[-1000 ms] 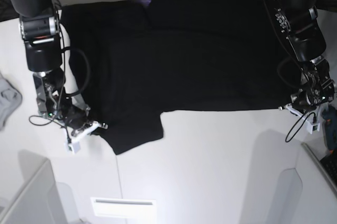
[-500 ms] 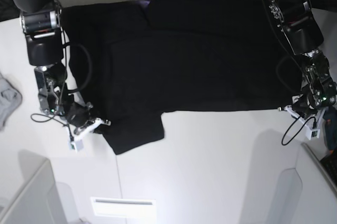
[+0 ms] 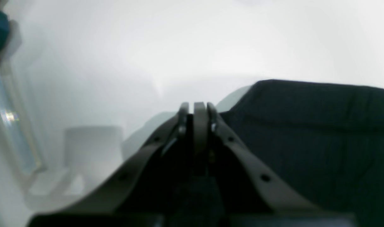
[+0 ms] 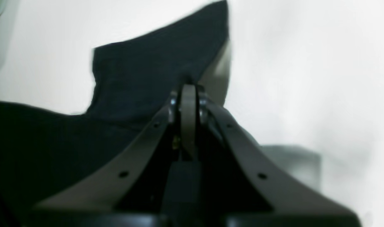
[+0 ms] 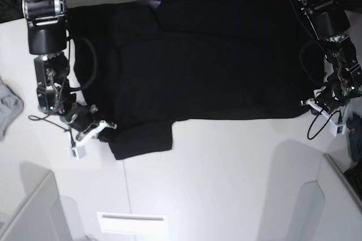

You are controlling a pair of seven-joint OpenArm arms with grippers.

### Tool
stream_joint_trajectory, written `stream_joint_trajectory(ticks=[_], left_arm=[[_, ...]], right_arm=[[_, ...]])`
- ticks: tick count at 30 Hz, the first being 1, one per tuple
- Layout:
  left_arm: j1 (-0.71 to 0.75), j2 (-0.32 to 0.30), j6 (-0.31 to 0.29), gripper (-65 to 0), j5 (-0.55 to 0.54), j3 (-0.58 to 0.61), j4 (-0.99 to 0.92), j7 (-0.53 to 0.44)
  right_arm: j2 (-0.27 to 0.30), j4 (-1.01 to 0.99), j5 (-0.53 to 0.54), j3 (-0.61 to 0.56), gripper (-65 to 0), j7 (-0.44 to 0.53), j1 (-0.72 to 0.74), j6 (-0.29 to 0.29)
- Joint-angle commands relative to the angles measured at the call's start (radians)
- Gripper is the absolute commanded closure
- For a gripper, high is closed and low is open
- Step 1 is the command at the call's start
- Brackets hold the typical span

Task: Fold the T-shirt properly
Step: 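Pull the shirt's hem edge with both grippers to straighten the body, then lift the hem edge with both grippers and fold it over toward the collar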

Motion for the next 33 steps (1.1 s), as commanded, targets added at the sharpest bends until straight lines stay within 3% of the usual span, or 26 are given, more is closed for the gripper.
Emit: stream_joint_trajectory(ticks=[1, 6, 16, 23, 33], left_arm=[[-0.011, -0.02, -0.003, 0.0, -0.01, -0.006, 0.046, -0.012], [0.012, -0.02, -0.003, 0.0, -0.01, -0.006, 0.138, 0.061], [0.097, -0.018, -0.003, 0.0, -0.014, -0.008, 0.256, 0.066], [0.173, -0.029, -0.003, 0.0, -0.191, -0.074, 0.302, 0.067], [0.246, -0.064, -0.003, 0.0, -0.215, -0.109, 0.312, 0.067]], right_arm=[[0.015, 0.028, 0.01, 0.006, 0.0, 0.016, 0.012, 0.007], [0.015, 0.068, 0.013, 0.015, 0.0, 0.016, -0.026, 0.006], [0.009, 0.216, 0.008, 0.181, 0.0, -0.079, -0.114, 0.006], [0.013, 0.267, 0.012, 0.186, 0.0, -0.079, -0.17, 0.006], [0.01, 0.362, 0.015, 0.187, 0.0, -0.079, -0.253, 0.006]])
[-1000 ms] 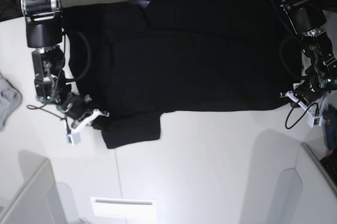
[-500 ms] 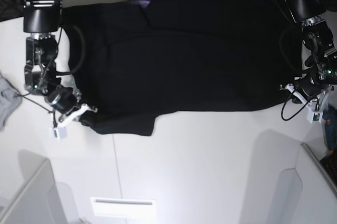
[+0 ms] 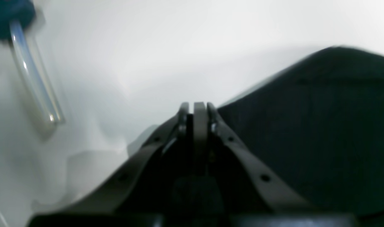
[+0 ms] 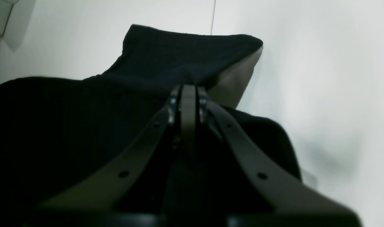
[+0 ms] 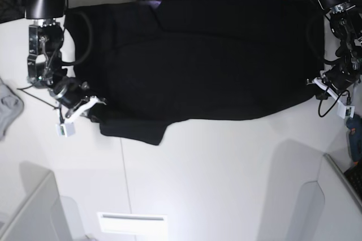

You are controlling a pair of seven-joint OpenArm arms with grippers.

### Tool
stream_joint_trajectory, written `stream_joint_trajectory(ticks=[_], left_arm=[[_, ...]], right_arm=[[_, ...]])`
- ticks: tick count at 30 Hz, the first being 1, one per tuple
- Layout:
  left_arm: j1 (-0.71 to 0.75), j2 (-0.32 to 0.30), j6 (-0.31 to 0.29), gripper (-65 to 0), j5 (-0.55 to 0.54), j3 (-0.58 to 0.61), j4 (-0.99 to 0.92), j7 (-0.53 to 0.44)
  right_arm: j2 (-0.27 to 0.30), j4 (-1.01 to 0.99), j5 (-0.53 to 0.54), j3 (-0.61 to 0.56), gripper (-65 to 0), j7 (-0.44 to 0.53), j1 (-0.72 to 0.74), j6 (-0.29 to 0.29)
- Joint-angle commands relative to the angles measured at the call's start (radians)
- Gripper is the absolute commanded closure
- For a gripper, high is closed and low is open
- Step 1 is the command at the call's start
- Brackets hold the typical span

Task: Fold the T-shirt properly
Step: 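Lift the hem edge with both grippers and fold it over toward the collar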

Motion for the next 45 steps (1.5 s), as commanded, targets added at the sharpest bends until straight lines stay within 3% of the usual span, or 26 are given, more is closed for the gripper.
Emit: stream_joint_trajectory(ticks=[1, 11, 16, 21, 45], left_arm=[[0.006, -0.03, -0.002, 0.0, -0.006, -0.02, 0.045, -0.018], [0.086, -0.03, -0.003, 0.0, -0.007, -0.03, 0.155, -0.018], [0.103, -0.03, -0.1, 0.0, -0.004, -0.049, 0.157, 0.012], [0.108, -0.022, -0.138, 0.0, -0.004, -0.132, 0.164, 0.054], [0.215, -0.03, -0.14, 0.0, -0.003, -0.147, 0.187, 0.056]], right_arm=[[0.011, 0.03, 0.016, 0.007, 0.0, 0.021, 0.009, 0.007], [0.011, 0.05, 0.016, 0.009, 0.0, -0.011, -0.009, 0.007], [0.006, 0.09, 0.013, 0.095, 0.0, -0.078, -0.012, 0.007], [0.006, 0.144, 0.012, 0.141, 0.0, -0.138, -0.031, 0.007], [0.006, 0.305, 0.013, 0.144, 0.0, -0.141, -0.21, 0.007]])
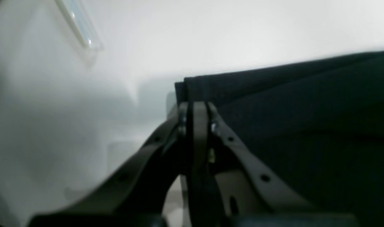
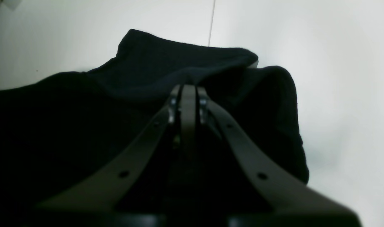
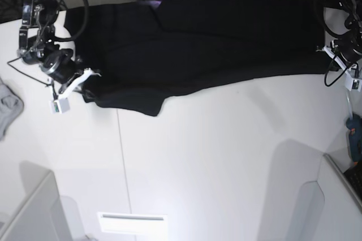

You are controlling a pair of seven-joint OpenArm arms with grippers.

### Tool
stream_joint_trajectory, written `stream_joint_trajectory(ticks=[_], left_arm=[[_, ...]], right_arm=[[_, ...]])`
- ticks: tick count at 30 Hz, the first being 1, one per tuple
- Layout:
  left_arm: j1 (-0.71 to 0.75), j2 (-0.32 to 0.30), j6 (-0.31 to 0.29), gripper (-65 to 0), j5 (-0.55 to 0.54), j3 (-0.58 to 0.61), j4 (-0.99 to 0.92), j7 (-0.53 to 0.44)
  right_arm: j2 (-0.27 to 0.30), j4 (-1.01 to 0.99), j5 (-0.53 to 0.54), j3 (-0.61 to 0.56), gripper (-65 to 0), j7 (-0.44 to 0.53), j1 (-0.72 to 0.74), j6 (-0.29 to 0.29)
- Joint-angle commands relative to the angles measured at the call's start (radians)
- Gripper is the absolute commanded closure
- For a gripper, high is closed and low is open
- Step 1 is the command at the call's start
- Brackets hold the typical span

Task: Fold the T-shirt properly
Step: 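Lift the hem edge with both grippers and fold it over toward the collar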

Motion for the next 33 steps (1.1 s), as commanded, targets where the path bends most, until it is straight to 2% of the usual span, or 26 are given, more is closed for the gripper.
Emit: stream_joint_trajectory(ticks=[1, 7, 10, 19, 25, 33], left_arm=[[0.009, -0.023, -0.005, 0.0, -0.01, -0.012, 0.035, -0.015], [0.038, -0.019, -0.005, 0.0, -0.01, -0.012, 0.099, -0.015], [0.038, -0.016, -0.005, 0.0, -0.01, -0.012, 0.099, -0.015], [0.089, -0.016, -0.005, 0.0, -0.01, -0.012, 0.104, -0.017], [0.112, -0.016, -0.005, 0.0, -0.01, -0.046, 0.122, -0.018], [0.139, -0.014, -0.005, 0.0, -0.012, -0.07, 0.156, -0.018]], right_arm=[[0.014, 0.025, 0.014, 0.022, 0.0, 0.02, 0.002, 0.006], [0.002, 0.098, 0.017, 0.092, 0.0, 0.017, -0.047, 0.006], [-0.001, 0.102, 0.017, 0.111, 0.0, -0.02, -0.058, 0.006], [-0.001, 0.15, 0.017, 0.127, 0.0, -0.023, -0.116, 0.006], [-0.041, 0.179, 0.017, 0.197, 0.0, -0.06, -0.139, 0.009], [-0.044, 0.211, 0.041, 0.204, 0.0, -0.068, -0.173, 0.011]])
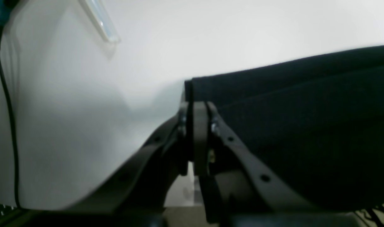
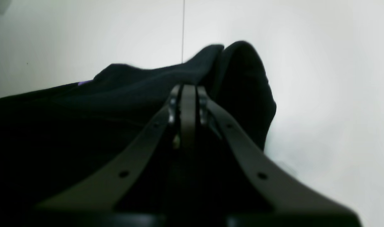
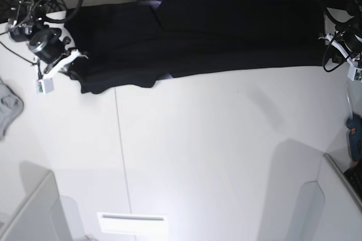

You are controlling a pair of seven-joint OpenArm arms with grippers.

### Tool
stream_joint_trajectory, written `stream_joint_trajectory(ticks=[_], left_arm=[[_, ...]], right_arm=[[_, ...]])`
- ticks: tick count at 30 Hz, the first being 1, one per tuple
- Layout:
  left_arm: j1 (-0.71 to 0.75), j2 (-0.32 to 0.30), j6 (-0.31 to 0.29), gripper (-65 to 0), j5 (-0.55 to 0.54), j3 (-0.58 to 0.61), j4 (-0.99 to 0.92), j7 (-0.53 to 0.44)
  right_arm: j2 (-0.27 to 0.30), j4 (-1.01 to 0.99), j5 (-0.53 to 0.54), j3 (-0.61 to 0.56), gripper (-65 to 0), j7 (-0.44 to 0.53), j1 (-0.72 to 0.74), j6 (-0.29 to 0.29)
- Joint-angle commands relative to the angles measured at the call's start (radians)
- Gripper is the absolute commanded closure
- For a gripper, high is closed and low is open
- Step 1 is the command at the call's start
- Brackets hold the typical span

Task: Fold the T-shirt properly
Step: 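Lift the hem edge with both grippers and fold it over toward the collar, then lay the folded hem down with both grippers and release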

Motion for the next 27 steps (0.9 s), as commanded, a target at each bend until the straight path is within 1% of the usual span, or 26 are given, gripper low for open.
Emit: stream_joint_trajectory(ticks=[1, 4, 7, 16, 21, 24, 27], left_arm=[[0.009, -0.018, -0.004, 0.0, -0.004, -0.007, 0.019, -0.012], [0.014, -0.017, -0.004, 0.0, -0.004, -0.007, 0.019, -0.012], [0.029, -0.017, -0.004, 0.0, -0.004, -0.011, 0.019, -0.012], [0.078, -0.017, -0.006, 0.0, -0.004, -0.013, 0.021, -0.013], [0.097, -0.017, -0.006, 0.0, -0.004, -0.013, 0.023, -0.013], [0.12, -0.015, -0.006, 0.0, -0.004, -0.013, 0.055, -0.013], [0.144, -0.001, -0.006, 0.0, -0.004, -0.013, 0.073, -0.013]], right_arm=[[0.014, 0.038, 0.042, 0.01, 0.0, 0.027, -0.008, 0.008], [0.014, 0.056, 0.088, 0.033, 0.0, 0.021, -0.025, 0.006], [0.014, 0.058, 0.106, 0.05, 0.0, 0.019, -0.036, 0.006], [0.014, 0.075, 0.111, 0.064, 0.0, 0.027, -0.115, 0.006], [0.014, 0.083, 0.111, 0.064, 0.0, 0.025, -0.131, 0.006], [0.014, 0.086, 0.111, 0.065, 0.0, 0.025, -0.145, 0.006], [0.014, 0.086, 0.111, 0.065, 0.0, 0.025, -0.158, 0.006]])
